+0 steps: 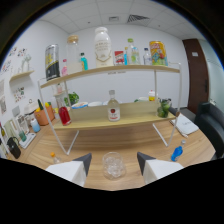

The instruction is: Make me a cup of Mount Fuji.

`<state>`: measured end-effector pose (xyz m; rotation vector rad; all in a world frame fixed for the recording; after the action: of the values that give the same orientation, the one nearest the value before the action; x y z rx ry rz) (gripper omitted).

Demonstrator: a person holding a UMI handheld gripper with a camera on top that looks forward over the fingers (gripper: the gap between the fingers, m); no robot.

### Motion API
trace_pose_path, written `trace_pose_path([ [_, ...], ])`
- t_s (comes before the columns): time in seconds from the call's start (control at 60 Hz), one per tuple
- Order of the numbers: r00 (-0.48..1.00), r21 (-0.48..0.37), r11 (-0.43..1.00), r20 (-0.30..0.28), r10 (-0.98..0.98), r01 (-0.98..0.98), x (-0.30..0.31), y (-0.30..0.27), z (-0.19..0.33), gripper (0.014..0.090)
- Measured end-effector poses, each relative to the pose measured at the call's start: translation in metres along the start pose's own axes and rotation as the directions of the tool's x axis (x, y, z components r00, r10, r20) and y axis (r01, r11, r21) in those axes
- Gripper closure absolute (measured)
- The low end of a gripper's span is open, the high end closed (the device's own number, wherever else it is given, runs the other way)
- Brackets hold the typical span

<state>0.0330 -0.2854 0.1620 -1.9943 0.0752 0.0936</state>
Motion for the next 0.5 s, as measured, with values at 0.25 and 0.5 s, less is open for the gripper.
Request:
trace_pose_path([
  [0.25, 1.000, 0.160, 0.987, 0.019, -0.009, 0.006, -0.072, -0.124, -0.012, 0.0192],
  [0.5, 0.998, 0.286, 0.956, 0.004, -0.068, 0.064, -0.119, -0.240, 0.007, 0.0188],
])
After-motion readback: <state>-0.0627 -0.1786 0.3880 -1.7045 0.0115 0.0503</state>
